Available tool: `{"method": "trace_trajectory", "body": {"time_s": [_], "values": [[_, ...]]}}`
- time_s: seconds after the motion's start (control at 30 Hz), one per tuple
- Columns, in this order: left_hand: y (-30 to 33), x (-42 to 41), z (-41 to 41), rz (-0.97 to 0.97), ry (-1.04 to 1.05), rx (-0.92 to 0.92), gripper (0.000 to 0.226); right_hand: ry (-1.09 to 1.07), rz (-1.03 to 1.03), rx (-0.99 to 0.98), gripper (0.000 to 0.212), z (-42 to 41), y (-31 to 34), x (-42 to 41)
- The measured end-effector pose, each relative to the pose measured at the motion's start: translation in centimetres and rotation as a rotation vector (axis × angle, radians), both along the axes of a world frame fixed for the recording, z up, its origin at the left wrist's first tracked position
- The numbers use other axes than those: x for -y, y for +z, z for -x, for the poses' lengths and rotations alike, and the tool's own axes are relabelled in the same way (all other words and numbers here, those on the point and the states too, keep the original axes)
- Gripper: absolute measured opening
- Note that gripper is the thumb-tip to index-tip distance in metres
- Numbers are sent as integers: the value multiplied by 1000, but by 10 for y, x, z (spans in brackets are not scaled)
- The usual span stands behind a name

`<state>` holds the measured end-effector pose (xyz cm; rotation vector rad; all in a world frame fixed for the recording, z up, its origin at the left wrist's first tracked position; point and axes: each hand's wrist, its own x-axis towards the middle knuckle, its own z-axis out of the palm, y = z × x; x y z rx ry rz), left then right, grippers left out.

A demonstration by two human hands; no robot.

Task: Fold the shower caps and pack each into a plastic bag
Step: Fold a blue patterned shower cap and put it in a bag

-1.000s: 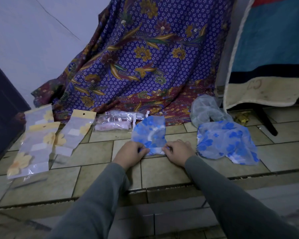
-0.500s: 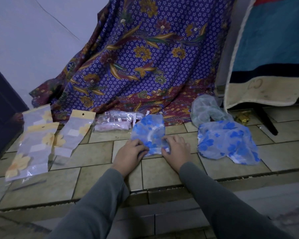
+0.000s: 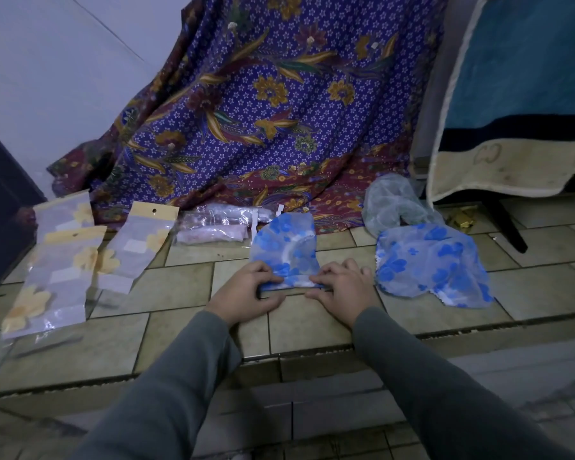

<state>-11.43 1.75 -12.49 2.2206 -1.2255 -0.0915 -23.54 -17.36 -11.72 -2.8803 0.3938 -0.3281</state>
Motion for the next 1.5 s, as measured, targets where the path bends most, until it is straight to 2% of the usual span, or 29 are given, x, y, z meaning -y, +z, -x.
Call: {"method": "trace_trajectory", "body": {"time_s": [0.17, 0.37, 0.47, 0.6, 0.77, 0.87, 1.0, 1.1, 1.17, 1.23, 1.3, 1.37, 1.5], "values": [[-2, 0, 0, 50, 16, -6, 27, -97, -133, -3, 29, -7, 5, -2], [0, -3, 13, 94, 39, 43, 27, -58, 33, 14, 34, 2, 2, -6], [1, -6, 18, 106, 56, 33, 26, -46, 47, 47, 34, 9, -1, -9], [3, -6, 18, 83, 105, 8, 27, -48, 69, -30, 37, 5, 2, -10], [6, 1, 14, 54, 229, -19, 17, -44, 75, -115, 31, -7, 11, -9], [5, 3, 16, 67, 324, -36, 17, -76, 56, -116, 25, -13, 14, -8], [4, 6, 16, 79, 334, -59, 9, -112, 89, -97, 30, -15, 10, -10], [4, 7, 13, 49, 259, 1, 6, -130, 100, -39, 27, -14, 5, -10], [3, 8, 11, 51, 204, 130, 4, -131, 104, 55, 22, -12, 2, -10], [2, 10, 9, 37, 128, 263, 17, -106, 145, 128, 15, -12, -2, -12], [-1, 9, 8, 50, 40, 297, 33, -56, 184, 178, 10, -10, -6, -13], [-3, 4, 9, 56, 44, 225, 39, -31, 169, 200, 5, -7, -10, -9], [-8, -3, 4, 62, 101, 56, 39, -74, 71, 98, 23, -2, -10, -5]]}}
